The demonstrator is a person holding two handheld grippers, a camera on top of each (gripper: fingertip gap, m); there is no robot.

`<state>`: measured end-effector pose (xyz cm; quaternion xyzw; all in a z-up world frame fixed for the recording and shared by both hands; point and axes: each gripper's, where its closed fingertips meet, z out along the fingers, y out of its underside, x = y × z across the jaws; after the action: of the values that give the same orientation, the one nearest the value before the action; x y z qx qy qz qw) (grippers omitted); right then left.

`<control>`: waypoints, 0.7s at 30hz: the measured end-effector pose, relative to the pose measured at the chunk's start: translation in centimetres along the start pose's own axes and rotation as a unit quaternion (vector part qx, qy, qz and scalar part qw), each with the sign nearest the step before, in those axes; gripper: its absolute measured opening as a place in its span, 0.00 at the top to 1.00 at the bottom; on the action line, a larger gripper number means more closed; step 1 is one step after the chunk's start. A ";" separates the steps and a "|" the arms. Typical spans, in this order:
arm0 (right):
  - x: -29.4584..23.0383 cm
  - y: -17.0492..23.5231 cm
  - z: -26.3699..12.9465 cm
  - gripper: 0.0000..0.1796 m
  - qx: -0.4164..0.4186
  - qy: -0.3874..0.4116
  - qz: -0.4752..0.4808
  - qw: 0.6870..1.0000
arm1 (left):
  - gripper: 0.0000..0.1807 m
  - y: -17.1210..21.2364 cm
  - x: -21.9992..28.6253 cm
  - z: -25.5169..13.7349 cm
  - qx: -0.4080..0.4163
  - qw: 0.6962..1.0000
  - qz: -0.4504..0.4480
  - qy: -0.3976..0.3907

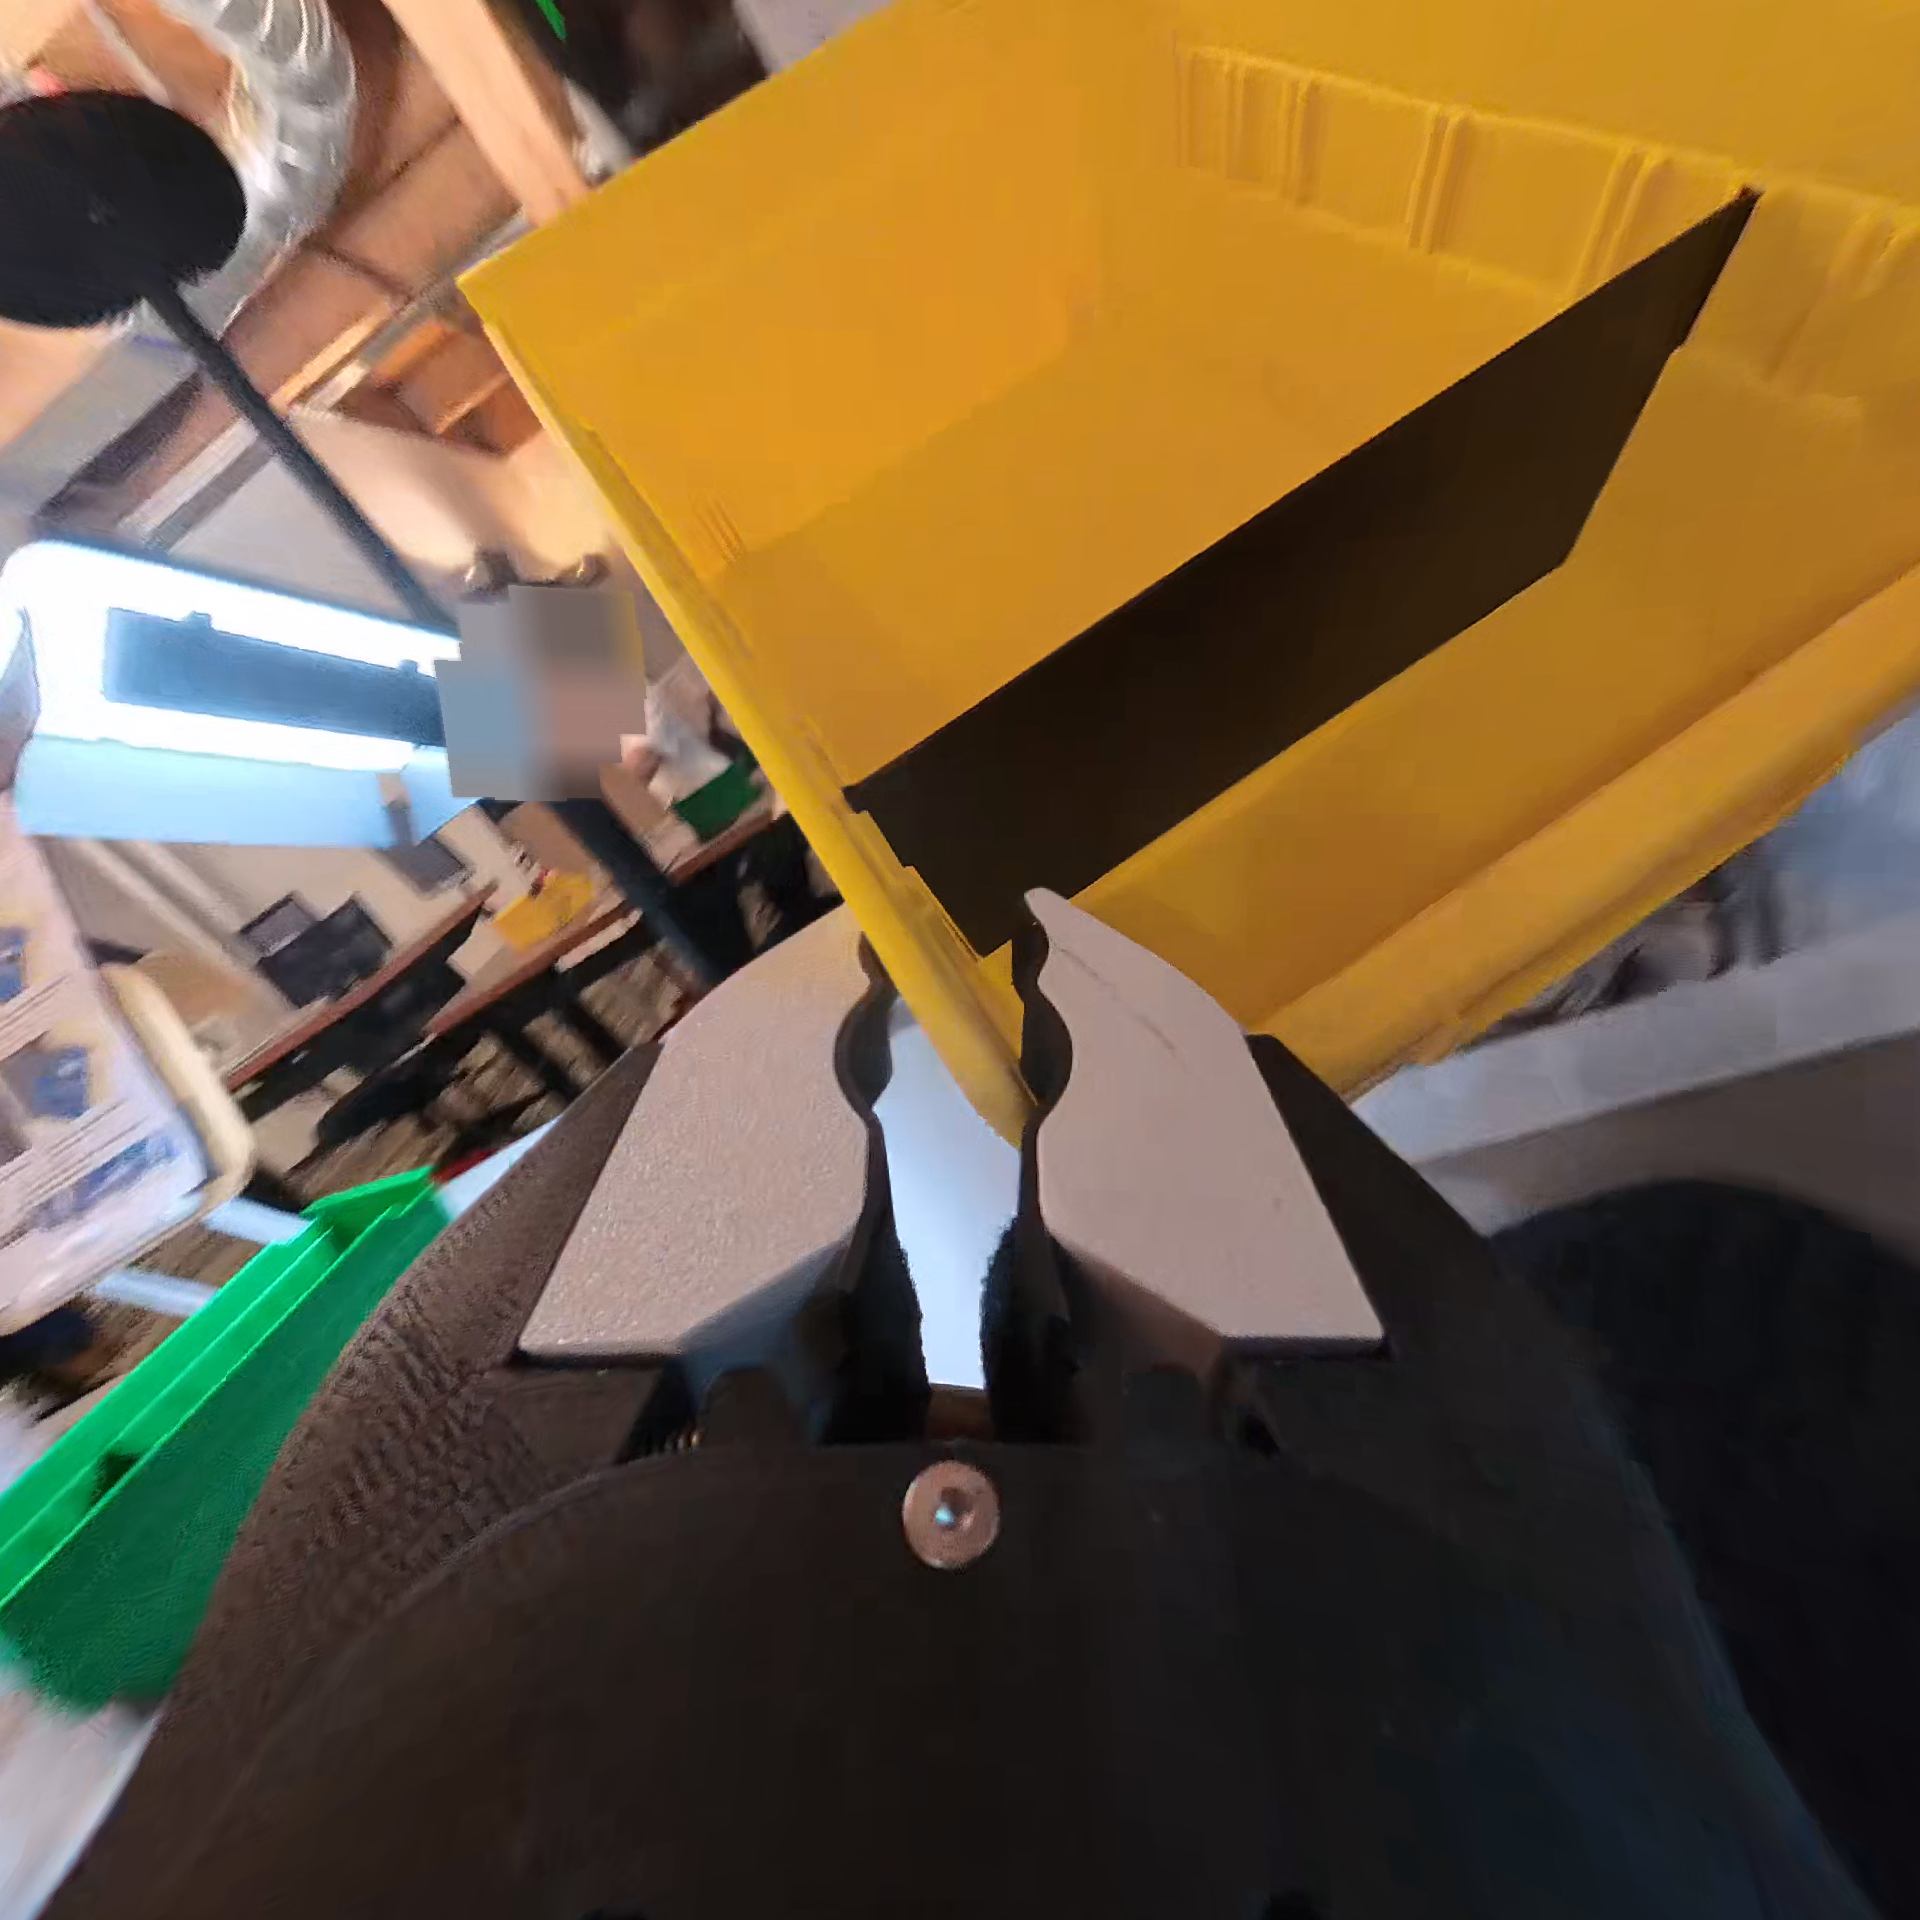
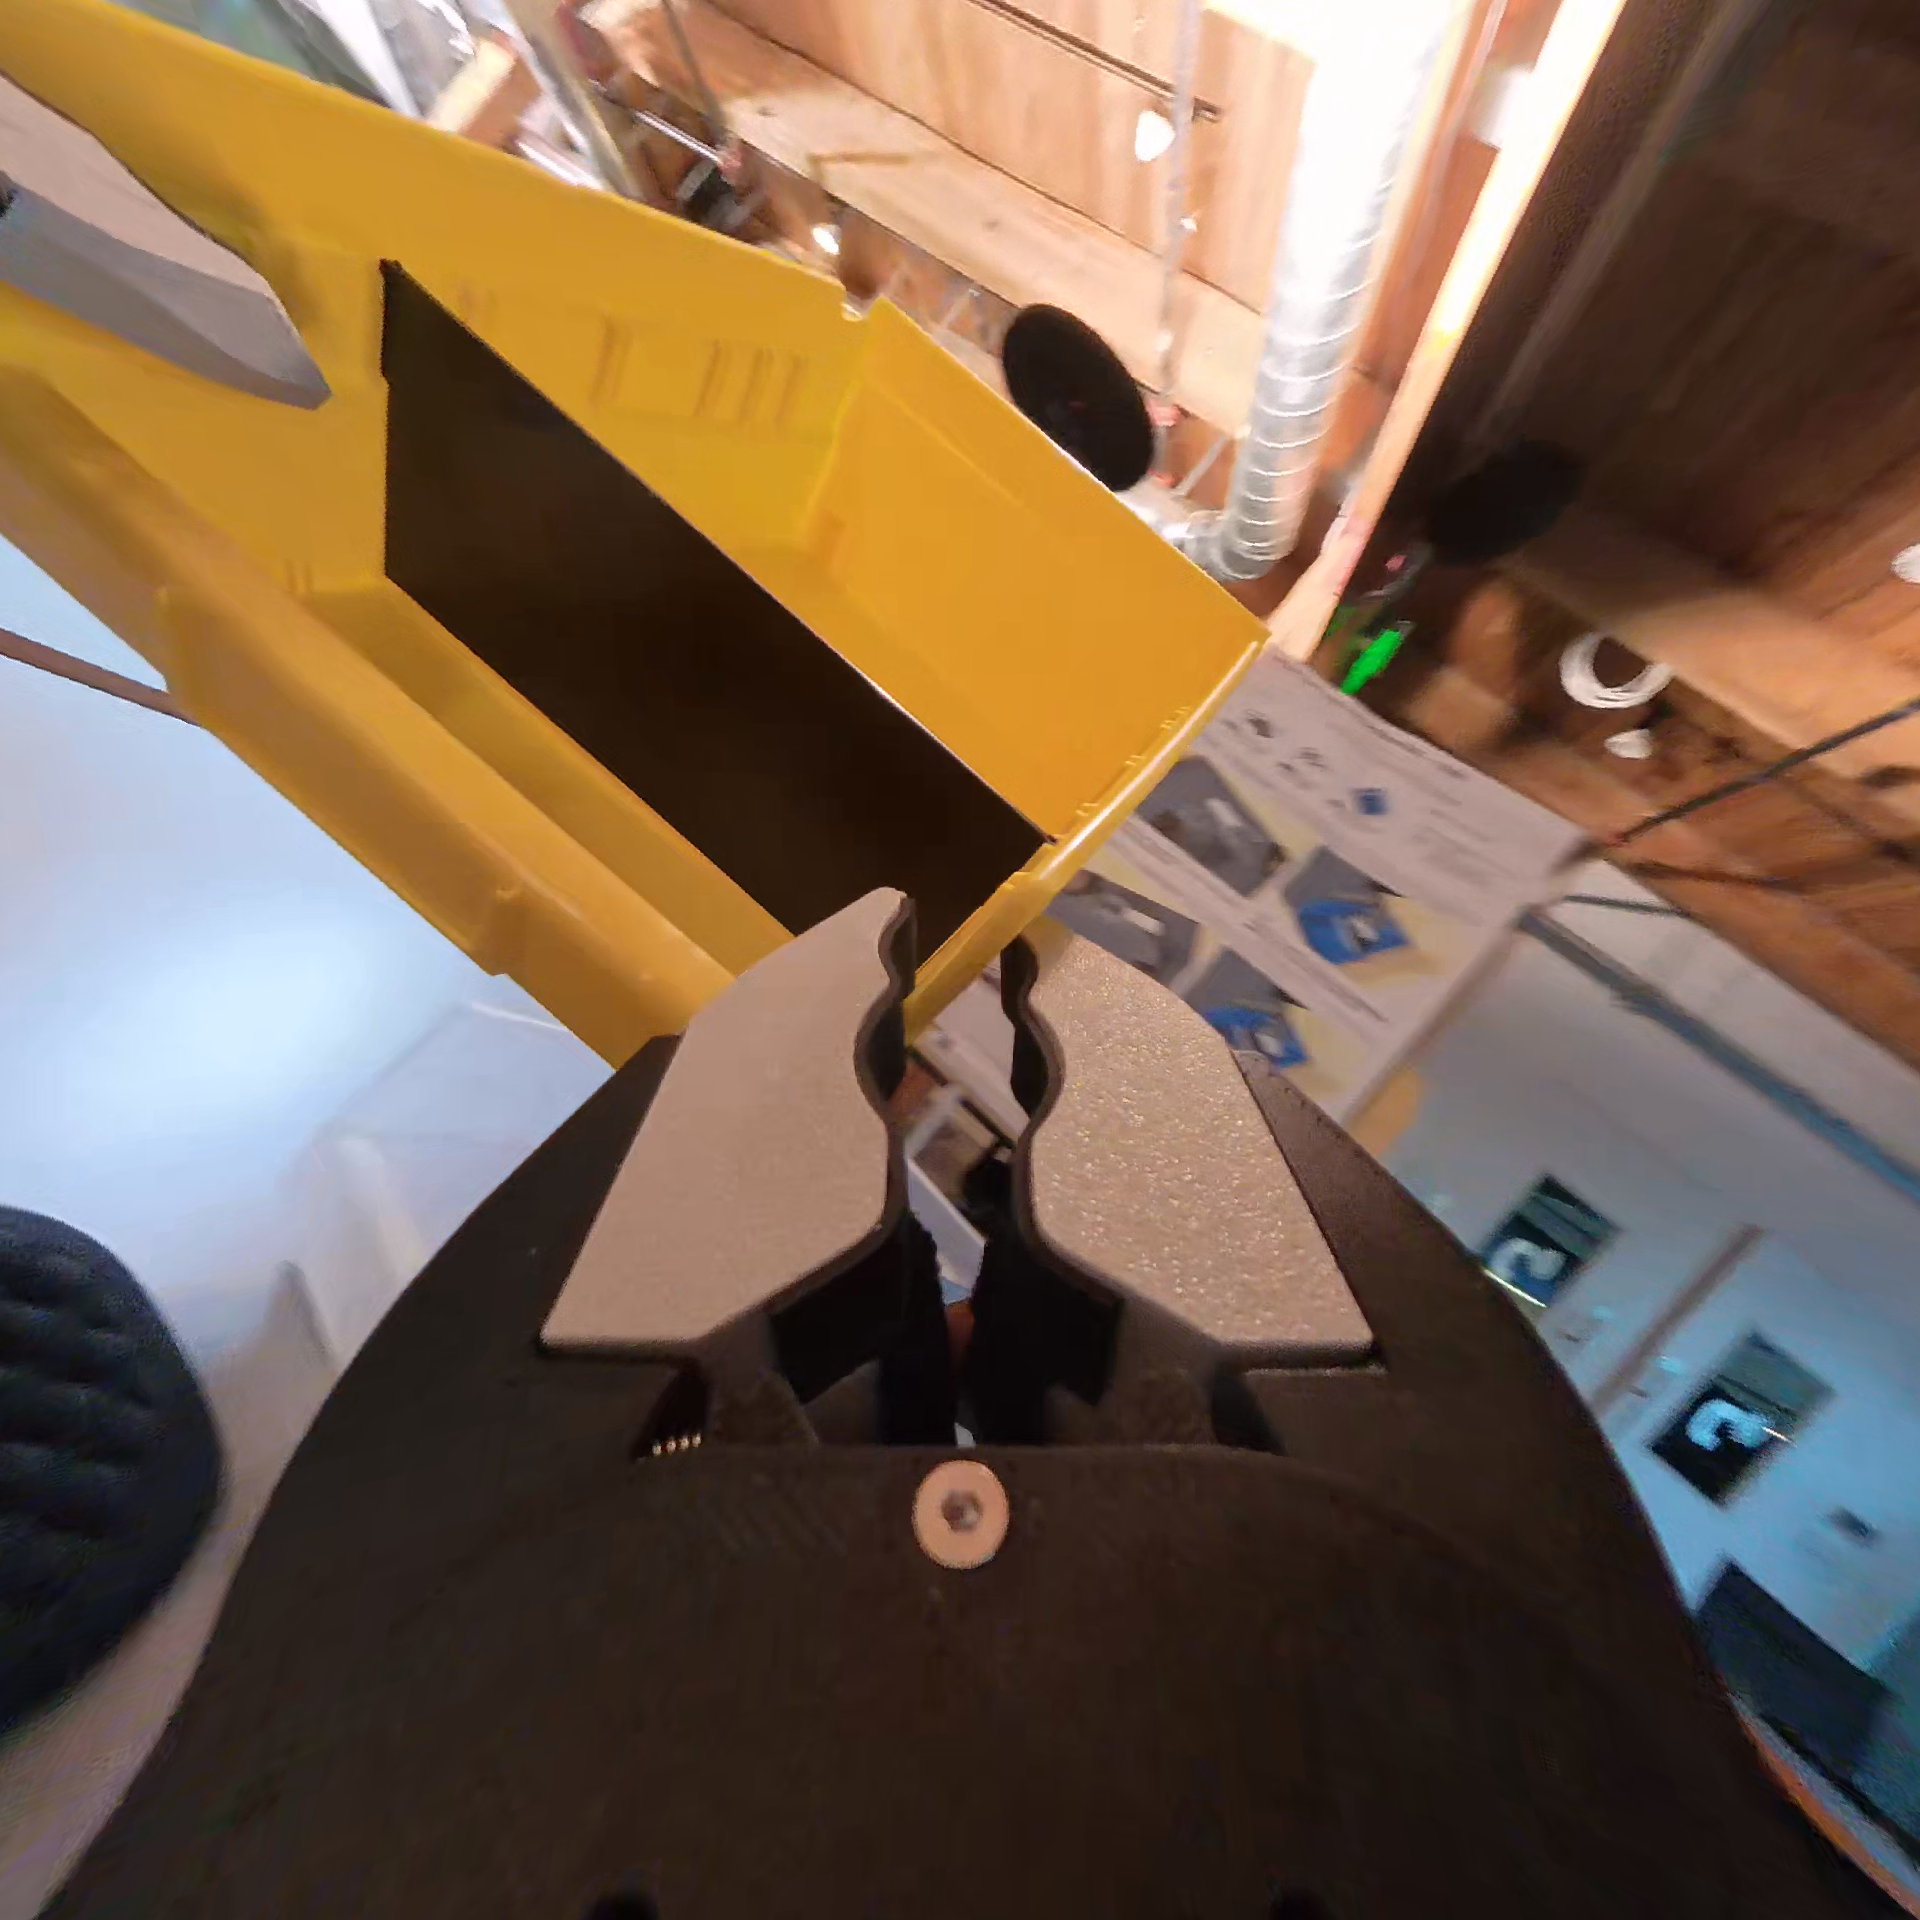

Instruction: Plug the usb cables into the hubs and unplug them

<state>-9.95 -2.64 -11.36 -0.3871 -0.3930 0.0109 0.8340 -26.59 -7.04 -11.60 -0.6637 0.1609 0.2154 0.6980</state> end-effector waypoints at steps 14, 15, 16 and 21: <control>19.4 8.2 -17.8 0.94 -0.191 0.183 -0.110 0.958 | 0.86 -10.3 26.5 5.5 0.038 0.963 -0.028 0.266; 20.0 9.1 -18.6 0.94 -0.200 0.188 -0.104 0.956 | 0.85 -10.5 28.0 5.9 0.027 0.958 -0.017 0.285; 20.4 10.1 -19.2 0.94 -0.208 0.191 -0.100 0.954 | 0.86 -10.5 29.2 6.4 0.015 0.955 -0.002 0.297; 21.4 17.4 -22.6 0.93 -0.282 0.203 -0.055 0.936 | 0.86 -10.5 34.7 10.0 -0.020 0.938 0.063 0.342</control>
<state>24.80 2.05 -17.74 -0.5780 -0.2227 -0.2256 0.7520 7.90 5.71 -19.70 -0.7000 0.4264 0.0222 0.5725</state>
